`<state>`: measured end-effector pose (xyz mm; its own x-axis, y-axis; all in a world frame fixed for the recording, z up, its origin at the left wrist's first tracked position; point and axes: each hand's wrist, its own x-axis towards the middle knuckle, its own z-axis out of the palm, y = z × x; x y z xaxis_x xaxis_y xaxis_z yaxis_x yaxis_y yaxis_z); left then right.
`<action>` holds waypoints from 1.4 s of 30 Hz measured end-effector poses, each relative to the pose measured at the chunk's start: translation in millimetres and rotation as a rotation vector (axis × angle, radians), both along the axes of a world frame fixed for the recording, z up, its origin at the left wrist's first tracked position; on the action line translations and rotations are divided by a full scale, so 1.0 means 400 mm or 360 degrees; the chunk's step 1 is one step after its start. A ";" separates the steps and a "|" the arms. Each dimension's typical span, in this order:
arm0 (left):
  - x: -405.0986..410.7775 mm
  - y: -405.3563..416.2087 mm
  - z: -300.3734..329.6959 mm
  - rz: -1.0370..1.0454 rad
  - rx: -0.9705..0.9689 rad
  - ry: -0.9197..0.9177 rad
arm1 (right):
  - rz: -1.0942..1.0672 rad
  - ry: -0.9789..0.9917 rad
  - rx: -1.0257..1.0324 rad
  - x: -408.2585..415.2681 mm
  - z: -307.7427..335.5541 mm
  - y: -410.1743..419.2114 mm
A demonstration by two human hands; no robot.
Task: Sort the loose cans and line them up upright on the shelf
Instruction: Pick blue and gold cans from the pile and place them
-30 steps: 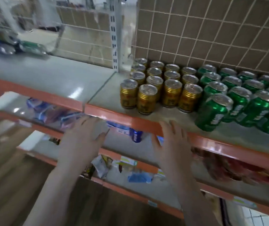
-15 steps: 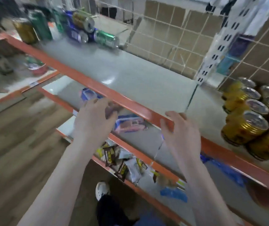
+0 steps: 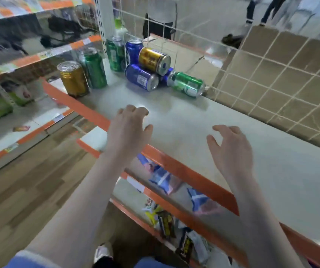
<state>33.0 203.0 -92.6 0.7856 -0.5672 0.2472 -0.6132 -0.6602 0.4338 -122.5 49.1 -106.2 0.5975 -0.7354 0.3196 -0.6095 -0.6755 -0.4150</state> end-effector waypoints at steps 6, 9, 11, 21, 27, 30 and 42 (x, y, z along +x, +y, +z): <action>0.295 -0.073 -0.051 -0.0327 0.0012 -0.0175 | -0.0210 0.0103 -0.0137 0.227 -0.030 -0.014; 0.405 -0.114 -0.070 -0.0500 0.0015 -0.0254 | -0.0363 0.0221 -0.0154 0.312 -0.043 -0.022; 0.462 -0.137 -0.077 -0.0565 -0.0004 -0.0250 | -0.0429 0.0308 -0.0164 0.359 -0.043 -0.034; 0.614 -0.224 -0.131 -0.0631 -0.0004 -0.0275 | -0.0396 0.0551 -0.0140 0.486 -0.042 -0.205; 0.642 -0.231 -0.140 -0.0661 -0.0010 -0.0226 | -0.0055 0.0164 -0.0071 0.503 0.023 -0.209; 0.647 -0.232 -0.141 -0.0654 -0.0041 -0.0194 | 0.0229 0.0090 0.0033 0.556 0.085 -0.185; 0.663 -0.223 -0.150 -0.0700 -0.0215 0.0023 | 0.0434 0.0116 0.0191 0.712 0.097 -0.230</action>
